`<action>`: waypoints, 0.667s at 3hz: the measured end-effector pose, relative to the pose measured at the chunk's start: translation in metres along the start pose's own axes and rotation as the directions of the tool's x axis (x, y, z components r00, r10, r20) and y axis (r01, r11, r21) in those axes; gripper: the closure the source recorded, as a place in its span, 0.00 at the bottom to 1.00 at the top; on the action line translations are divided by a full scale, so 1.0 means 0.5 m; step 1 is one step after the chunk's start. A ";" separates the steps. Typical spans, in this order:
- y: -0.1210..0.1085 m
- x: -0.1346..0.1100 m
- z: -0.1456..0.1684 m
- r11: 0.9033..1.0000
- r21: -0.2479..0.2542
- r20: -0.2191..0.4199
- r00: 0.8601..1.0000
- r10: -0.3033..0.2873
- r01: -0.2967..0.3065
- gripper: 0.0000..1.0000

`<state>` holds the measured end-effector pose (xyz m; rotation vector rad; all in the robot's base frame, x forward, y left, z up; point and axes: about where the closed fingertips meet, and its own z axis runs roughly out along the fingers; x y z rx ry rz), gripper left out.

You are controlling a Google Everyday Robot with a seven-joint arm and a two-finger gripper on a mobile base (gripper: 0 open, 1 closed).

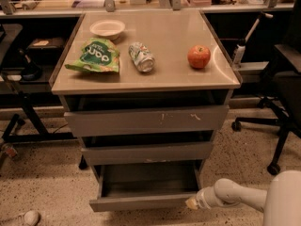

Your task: Close bottom drawer

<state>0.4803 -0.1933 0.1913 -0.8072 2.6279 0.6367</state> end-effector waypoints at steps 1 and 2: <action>-0.012 -0.025 0.006 1.000 0.023 0.030 0.999 0.015 -0.015 1.00; -0.031 -0.052 0.012 0.998 0.059 0.057 0.998 0.028 -0.031 1.00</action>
Offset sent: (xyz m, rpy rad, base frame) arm 0.0872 -0.0007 0.0061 -0.0504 -0.1581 -0.1977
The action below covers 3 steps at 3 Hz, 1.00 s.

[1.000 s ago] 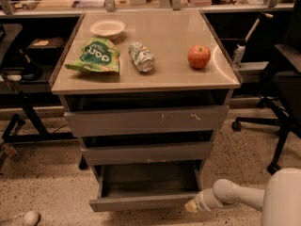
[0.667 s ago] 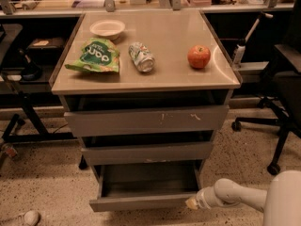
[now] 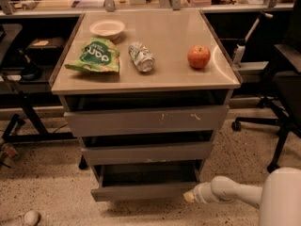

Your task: Close bottom drawer

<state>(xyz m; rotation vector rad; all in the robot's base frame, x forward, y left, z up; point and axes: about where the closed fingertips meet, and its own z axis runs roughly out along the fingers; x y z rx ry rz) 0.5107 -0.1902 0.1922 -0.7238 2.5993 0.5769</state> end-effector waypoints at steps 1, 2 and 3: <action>-0.037 -0.059 0.020 0.997 0.076 0.057 0.998 0.017 -0.021 1.00; -0.062 -0.106 0.041 0.992 0.121 0.091 0.996 0.012 -0.023 1.00; -0.062 -0.106 0.041 0.992 0.122 0.091 0.996 0.012 -0.023 1.00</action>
Offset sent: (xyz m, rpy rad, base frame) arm 0.0763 0.0024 0.0053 -0.0516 -0.1420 -0.1246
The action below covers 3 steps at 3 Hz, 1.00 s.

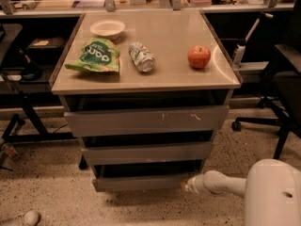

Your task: Close bottom drawer

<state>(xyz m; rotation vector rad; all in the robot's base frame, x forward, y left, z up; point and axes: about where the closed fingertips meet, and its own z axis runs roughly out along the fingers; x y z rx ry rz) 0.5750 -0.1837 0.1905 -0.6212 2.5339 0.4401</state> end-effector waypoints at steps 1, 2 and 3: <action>-0.023 -0.026 0.014 0.999 0.032 0.027 0.999 0.021 -0.022 1.00; -0.048 -0.078 0.022 0.997 0.070 0.070 0.997 0.017 -0.022 1.00; -0.054 -0.095 0.023 0.996 0.085 0.088 0.996 0.012 -0.020 1.00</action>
Offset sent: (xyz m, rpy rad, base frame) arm 0.0816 -0.0068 0.0200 -0.0261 -0.1407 -0.1037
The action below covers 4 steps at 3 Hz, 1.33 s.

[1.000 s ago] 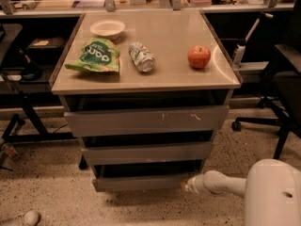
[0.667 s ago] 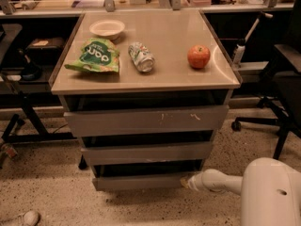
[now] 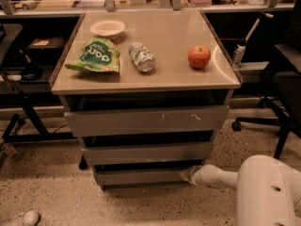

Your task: Close bottom drawer

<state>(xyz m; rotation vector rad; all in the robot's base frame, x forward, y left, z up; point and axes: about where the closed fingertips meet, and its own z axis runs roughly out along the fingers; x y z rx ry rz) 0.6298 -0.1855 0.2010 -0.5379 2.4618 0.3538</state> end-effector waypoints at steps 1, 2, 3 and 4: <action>0.000 0.000 0.000 1.000 0.000 0.000 1.000 0.000 0.000 1.00; -0.023 0.078 -0.075 0.999 0.004 -0.084 0.996 0.042 -0.042 1.00; -0.073 0.196 -0.224 0.986 0.076 -0.176 0.972 0.157 -0.145 1.00; -0.096 0.289 -0.344 0.962 0.159 -0.222 0.942 0.252 -0.220 1.00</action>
Offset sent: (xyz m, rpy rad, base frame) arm -0.1315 -0.1116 0.0203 -0.0625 0.2733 -0.0738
